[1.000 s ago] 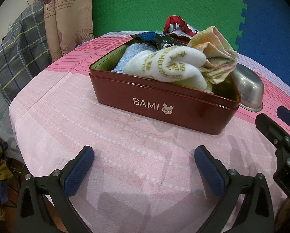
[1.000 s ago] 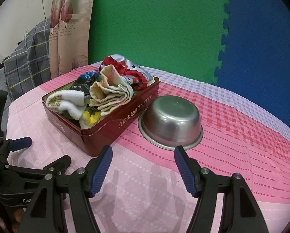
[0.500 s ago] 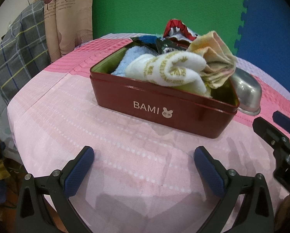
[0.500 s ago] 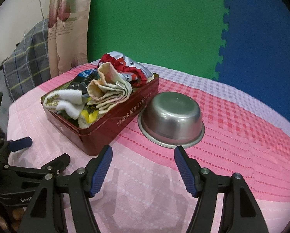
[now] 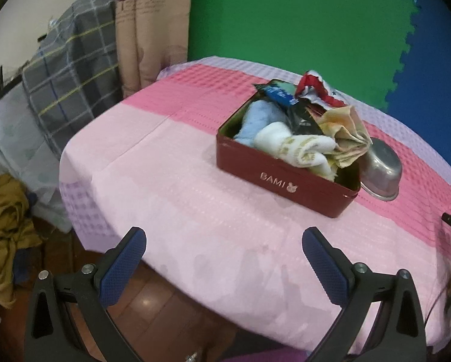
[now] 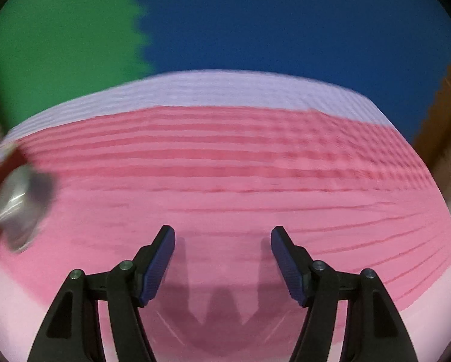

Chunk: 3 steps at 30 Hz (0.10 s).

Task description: Organize soft objects

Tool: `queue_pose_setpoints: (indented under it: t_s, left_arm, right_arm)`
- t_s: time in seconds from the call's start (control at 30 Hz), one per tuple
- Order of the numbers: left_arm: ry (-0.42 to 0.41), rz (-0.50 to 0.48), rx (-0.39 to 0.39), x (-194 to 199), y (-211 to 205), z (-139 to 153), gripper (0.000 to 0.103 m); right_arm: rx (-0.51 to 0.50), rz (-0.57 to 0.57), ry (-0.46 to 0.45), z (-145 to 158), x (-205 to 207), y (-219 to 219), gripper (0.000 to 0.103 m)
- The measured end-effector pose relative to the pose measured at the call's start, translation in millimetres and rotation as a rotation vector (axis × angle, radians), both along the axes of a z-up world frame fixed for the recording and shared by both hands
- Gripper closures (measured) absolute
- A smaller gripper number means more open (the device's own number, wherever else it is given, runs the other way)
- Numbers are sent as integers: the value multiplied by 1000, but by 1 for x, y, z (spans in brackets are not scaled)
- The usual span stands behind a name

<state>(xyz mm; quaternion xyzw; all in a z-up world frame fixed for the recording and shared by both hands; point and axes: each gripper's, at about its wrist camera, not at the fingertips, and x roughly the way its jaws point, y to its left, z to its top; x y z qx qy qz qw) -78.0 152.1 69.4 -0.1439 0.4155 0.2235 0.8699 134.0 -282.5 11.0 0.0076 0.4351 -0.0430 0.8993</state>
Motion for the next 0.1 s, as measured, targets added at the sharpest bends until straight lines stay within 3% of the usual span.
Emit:
queue_pose_setpoints:
  t_s: [0.07, 0.1]
  left_arm:
    - [11, 19, -3, -5, 4, 1, 0]
    - [18, 25, 1, -7, 6, 0, 0]
  right_arm:
    - [-6, -36, 13, -3, 13, -21, 29]
    - [-17, -50, 13, -4, 21, -32, 19]
